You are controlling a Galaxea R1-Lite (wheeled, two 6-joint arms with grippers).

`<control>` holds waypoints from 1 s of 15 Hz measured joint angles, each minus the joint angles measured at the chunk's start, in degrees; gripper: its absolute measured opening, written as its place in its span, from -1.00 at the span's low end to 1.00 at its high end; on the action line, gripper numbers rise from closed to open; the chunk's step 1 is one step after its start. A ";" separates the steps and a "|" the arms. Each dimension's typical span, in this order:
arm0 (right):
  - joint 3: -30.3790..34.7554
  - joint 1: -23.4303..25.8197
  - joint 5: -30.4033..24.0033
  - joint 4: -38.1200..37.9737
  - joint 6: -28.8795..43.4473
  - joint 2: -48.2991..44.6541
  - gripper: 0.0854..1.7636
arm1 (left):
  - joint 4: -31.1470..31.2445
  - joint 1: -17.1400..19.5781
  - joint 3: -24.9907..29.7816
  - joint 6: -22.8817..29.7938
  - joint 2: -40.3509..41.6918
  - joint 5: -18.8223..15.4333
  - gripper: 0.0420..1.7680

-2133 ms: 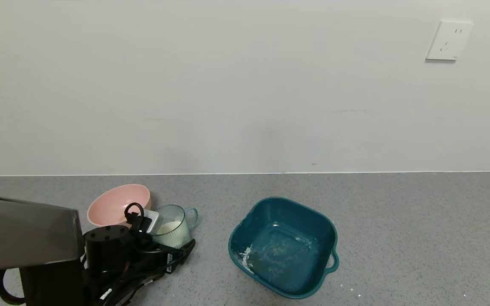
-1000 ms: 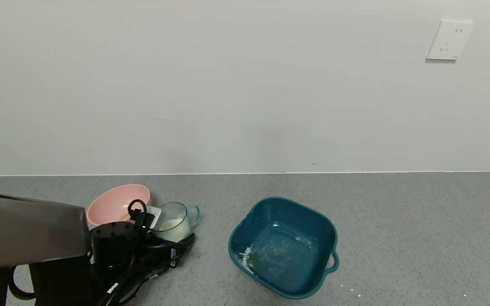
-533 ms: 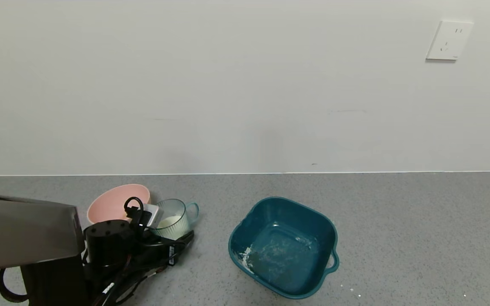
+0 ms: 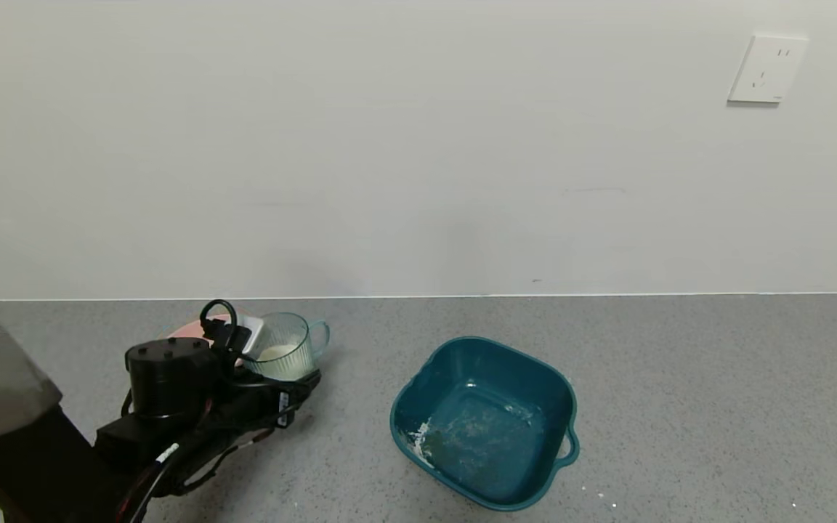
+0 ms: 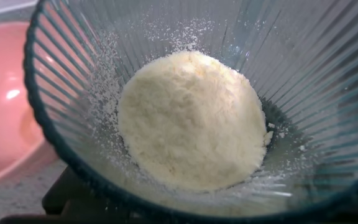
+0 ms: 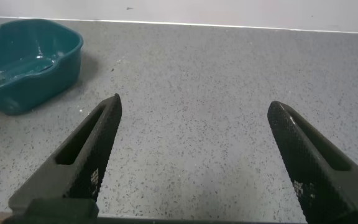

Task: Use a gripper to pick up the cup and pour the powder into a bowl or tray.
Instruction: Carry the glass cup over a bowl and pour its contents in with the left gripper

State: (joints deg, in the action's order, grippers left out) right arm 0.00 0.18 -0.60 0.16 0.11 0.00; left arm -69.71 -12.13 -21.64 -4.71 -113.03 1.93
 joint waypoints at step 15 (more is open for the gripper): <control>0.00 0.00 0.02 0.00 -0.01 0.00 0.94 | 27.34 -16.88 -21.99 -9.40 9.48 26.12 0.44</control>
State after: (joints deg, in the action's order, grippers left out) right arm 0.00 0.18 -0.57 0.16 0.10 0.00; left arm -42.36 -29.01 -43.63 -14.10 -103.55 28.05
